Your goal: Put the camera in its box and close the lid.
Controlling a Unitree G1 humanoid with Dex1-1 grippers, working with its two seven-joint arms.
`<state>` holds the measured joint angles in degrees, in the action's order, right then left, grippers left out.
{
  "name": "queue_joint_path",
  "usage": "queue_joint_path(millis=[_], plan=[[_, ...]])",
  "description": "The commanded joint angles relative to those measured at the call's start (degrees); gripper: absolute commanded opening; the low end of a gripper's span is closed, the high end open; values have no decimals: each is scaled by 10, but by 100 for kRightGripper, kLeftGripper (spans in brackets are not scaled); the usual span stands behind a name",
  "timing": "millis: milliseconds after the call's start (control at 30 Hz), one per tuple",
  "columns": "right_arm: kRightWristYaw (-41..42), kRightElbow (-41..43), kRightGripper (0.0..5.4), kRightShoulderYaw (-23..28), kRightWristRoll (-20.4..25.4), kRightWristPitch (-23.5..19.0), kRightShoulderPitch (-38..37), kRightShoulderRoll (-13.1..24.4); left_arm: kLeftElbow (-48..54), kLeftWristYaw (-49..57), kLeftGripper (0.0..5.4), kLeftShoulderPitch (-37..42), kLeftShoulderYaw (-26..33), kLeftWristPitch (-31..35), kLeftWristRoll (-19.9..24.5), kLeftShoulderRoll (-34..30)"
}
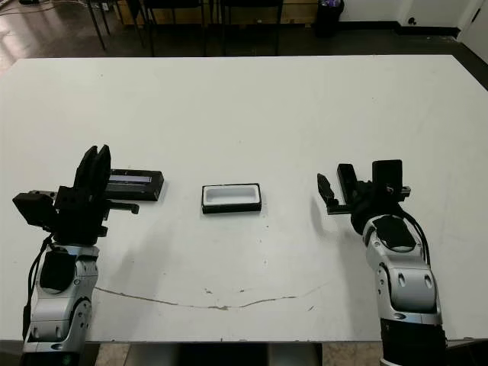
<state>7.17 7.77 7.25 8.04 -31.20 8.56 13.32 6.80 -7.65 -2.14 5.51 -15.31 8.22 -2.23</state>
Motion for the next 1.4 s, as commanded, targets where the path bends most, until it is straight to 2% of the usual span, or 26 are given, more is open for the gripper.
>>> queue_joint_path(millis=[33,200,333,767,967,1067,1400], plan=[[1,-21,538,-3,-7,2,1,3,-2,-3,0,-10,1,7,4,-4],[-8,-30,538,6,-1,3,1,-8,-7,-3,0,-12,3,-7,-2,-9],[-19,-36,538,11,1,-14,6,-17,2,-5,0,-15,3,9,7,-9],[-4,-87,538,32,32,14,9,-32,-2,-18,0,-16,5,5,9,-14],[-8,-92,536,32,29,22,8,-30,2,-13,0,-19,2,2,1,-10],[-22,-89,500,33,25,16,10,-34,2,-15,0,-22,3,1,4,-10],[-53,-95,273,32,9,34,11,-47,4,-15,0,-27,4,1,7,-10]])
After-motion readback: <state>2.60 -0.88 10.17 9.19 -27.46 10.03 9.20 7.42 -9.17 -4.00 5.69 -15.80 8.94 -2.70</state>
